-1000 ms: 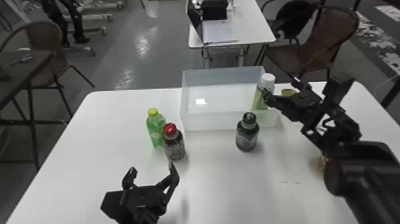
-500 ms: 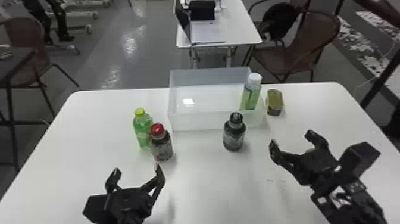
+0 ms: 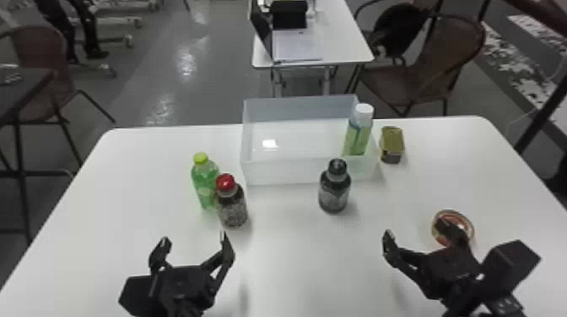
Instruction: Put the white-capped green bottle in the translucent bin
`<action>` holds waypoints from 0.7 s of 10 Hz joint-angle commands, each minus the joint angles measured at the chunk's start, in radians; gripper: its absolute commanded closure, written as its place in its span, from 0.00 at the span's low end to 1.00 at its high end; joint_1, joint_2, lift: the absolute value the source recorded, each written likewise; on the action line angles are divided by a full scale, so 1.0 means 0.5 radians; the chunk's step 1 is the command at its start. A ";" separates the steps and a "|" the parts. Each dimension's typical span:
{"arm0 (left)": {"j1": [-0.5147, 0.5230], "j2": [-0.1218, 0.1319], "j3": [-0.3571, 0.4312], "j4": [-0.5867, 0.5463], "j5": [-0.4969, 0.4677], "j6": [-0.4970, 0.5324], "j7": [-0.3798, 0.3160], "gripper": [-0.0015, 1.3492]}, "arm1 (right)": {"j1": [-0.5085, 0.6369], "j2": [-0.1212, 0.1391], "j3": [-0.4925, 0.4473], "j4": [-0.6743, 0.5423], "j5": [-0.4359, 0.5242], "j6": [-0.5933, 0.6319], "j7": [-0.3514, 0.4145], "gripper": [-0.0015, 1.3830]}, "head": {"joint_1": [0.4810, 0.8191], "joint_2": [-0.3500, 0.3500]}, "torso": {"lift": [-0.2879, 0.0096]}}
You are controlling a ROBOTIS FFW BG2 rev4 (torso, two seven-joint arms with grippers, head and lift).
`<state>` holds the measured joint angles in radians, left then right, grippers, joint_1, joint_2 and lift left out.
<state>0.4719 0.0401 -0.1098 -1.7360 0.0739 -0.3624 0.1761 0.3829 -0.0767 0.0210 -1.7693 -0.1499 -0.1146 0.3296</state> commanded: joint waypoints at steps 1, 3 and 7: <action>0.001 -0.003 -0.001 -0.001 -0.004 0.004 0.001 0.11 | 0.032 0.021 0.001 -0.005 0.018 -0.081 -0.092 0.05 | 0.63 0.59 | 0.58; 0.001 -0.003 0.002 -0.004 -0.007 0.001 0.001 0.11 | 0.059 0.025 0.001 -0.002 -0.004 -0.111 -0.153 0.05 | 0.63 0.57 | 0.58; -0.002 -0.007 -0.001 -0.010 -0.019 0.010 0.001 0.11 | 0.047 0.015 0.001 0.014 -0.013 -0.111 -0.153 0.05 | 0.63 0.56 | 0.58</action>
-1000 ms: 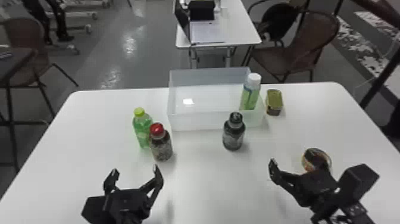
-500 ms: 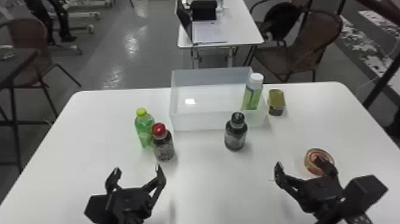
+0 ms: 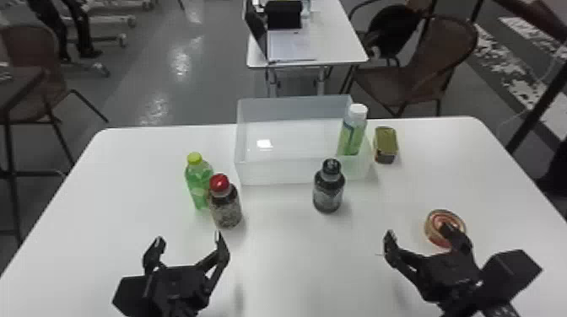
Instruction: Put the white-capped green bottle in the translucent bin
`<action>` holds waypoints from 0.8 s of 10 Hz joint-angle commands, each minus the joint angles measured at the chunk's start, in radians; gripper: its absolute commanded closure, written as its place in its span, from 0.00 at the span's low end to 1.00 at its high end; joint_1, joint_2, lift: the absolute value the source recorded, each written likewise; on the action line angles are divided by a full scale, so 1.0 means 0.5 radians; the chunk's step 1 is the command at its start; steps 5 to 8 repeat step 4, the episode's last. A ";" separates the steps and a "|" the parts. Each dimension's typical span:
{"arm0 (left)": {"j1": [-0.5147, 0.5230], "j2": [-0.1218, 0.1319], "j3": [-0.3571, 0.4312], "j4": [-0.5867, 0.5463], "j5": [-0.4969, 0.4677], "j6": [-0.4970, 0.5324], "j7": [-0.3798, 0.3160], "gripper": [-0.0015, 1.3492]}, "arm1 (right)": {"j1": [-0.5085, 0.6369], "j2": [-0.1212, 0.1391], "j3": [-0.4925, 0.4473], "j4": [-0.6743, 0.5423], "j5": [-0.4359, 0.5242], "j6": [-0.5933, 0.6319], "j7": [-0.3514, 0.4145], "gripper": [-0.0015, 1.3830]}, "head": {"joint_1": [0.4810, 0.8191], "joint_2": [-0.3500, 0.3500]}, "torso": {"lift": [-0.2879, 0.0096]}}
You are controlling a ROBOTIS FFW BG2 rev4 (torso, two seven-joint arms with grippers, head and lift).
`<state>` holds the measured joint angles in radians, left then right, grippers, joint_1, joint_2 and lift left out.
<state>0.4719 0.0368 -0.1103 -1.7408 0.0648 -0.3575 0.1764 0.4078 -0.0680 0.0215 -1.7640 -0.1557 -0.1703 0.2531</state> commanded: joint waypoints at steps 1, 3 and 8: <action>-0.002 0.000 0.000 -0.001 -0.001 0.000 0.000 0.11 | -0.003 -0.005 0.000 0.003 -0.001 0.000 0.000 0.05 | 0.63 0.56 | 0.58; -0.002 0.003 0.000 -0.001 -0.001 0.003 0.000 0.11 | -0.006 -0.008 0.000 0.000 0.008 0.000 0.000 0.05 | 0.63 0.56 | 0.58; -0.002 0.003 0.000 -0.004 -0.004 0.003 0.000 0.11 | -0.009 -0.008 0.000 0.000 0.011 0.000 0.000 0.05 | 0.63 0.56 | 0.58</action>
